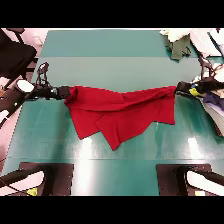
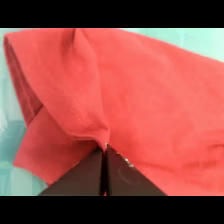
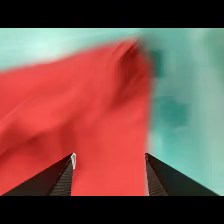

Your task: Fold the shirts.

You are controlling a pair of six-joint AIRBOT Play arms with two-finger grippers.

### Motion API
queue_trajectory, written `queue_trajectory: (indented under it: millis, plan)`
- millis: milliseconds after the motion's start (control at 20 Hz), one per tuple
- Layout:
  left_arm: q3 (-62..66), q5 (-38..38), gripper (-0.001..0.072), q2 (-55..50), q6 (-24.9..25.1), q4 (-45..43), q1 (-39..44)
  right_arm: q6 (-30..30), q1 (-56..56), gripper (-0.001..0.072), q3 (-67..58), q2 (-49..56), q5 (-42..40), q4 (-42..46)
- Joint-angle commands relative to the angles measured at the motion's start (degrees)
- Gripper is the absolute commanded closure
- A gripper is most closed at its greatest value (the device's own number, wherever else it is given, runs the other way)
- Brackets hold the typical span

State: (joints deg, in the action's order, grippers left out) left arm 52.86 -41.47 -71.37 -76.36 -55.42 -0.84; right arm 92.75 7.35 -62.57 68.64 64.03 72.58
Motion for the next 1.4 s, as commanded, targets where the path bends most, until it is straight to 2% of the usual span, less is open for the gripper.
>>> queue_trajectory:
  millis: [0,150,200,350,450,800,850,1000,1100,1250,1350]
  plan:
    - [-0.17,1.40,0.0688,-0.50,0.35,-0.07,0.44,-4.09,-1.25,0.0200,11.67,-14.16,3.19,-19.28]
    - [-0.17,0.48,0.0688,-0.44,0.35,0.13,0.44,3.87,-5.90,0.0201,22.18,-21.35,-1.75,-14.88]
    - [-0.17,-0.09,0.0688,-0.46,0.35,0.13,0.44,5.25,-6.43,0.0202,25.51,-22.01,-2.86,-15.76]
    - [-0.17,-1.09,0.0688,-0.44,0.35,0.20,0.44,4.96,-10.82,0.0215,33.68,-20.28,-6.99,-21.11]
    - [-0.17,-1.36,0.0688,-0.44,0.35,0.59,0.44,4.94,-15.61,0.0216,36.61,-17.40,-12.59,-23.54]
    - [-0.04,-1.51,0.0689,1.79,0.37,0.46,0.44,5.68,-29.55,0.0217,33.33,-3.02,-20.83,-27.15]
    - [0.11,-1.46,0.0688,2.03,0.39,0.46,0.44,5.66,-31.30,0.0239,32.20,-1.66,-22.80,-27.67]
    - [0.24,-1.55,0.0688,2.54,0.39,0.17,0.44,5.77,-34.64,0.0673,28.17,1.36,-27.76,-27.98]
    - [0.61,-1.99,0.0688,2.62,0.39,-0.15,0.44,5.77,-35.45,0.0696,25.68,0.50,-27.61,-27.58]
    - [4.74,-3.74,0.0689,2.69,0.33,-2.84,-0.13,6.12,-35.15,0.0697,23.21,-7.58,-27.56,-26.40]
    - [9.68,-5.46,0.0689,2.69,0.24,-2.84,-1.92,11.26,-33.75,0.0697,21.20,-14.88,-26.84,-19.58]
